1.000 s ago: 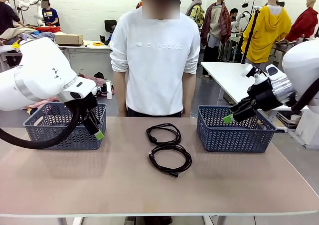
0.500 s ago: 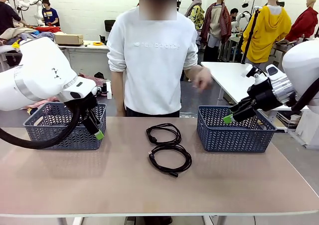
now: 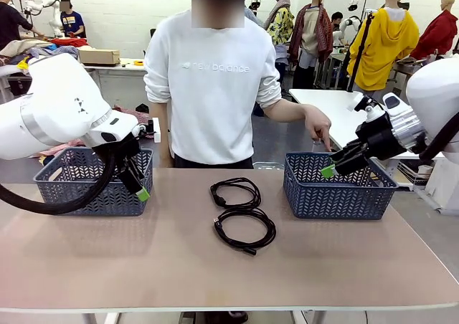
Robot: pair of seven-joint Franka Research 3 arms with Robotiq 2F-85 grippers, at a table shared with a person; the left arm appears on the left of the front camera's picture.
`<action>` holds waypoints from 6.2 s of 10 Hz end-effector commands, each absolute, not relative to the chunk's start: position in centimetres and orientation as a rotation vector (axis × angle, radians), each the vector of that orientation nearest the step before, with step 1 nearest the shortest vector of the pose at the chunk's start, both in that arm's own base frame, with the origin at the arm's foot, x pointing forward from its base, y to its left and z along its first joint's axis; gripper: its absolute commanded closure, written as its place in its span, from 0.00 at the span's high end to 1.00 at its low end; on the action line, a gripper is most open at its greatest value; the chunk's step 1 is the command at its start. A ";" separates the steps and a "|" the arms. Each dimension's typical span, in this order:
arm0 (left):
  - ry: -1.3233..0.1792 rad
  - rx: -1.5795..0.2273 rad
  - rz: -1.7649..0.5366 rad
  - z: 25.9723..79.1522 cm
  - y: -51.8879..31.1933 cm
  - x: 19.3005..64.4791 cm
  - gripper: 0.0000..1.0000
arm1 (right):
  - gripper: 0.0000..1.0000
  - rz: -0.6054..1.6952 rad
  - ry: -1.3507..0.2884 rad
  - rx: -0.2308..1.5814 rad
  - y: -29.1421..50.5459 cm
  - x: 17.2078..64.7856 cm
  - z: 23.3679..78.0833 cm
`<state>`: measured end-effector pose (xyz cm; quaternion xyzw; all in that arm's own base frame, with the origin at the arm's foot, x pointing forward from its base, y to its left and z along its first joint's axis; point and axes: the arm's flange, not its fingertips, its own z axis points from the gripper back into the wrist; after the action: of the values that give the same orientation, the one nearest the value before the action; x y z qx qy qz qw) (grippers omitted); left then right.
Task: Organize the cables according to human instructions.
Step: Pick up a bundle of cables and place it in the basket indicated by the human.
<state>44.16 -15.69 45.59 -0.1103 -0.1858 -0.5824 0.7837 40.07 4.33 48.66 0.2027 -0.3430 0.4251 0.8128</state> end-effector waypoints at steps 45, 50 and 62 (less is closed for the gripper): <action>-0.406 -0.237 -1.257 45.8 -15.7 44.1 1.00 | 1.00 1.053 -0.174 0.172 31.8 45.6 35.3; -0.406 -0.237 -1.257 45.8 -15.7 44.1 1.00 | 1.00 1.097 -0.120 0.163 34.3 45.2 32.8; -0.406 -0.237 -1.257 45.8 -15.7 44.1 1.00 | 1.00 1.141 -0.055 0.056 36.3 45.2 30.6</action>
<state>44.15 -15.77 45.66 -0.1102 -0.1863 -0.5831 0.7830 44.89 35.39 30.44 0.0430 -0.0338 0.5476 0.8349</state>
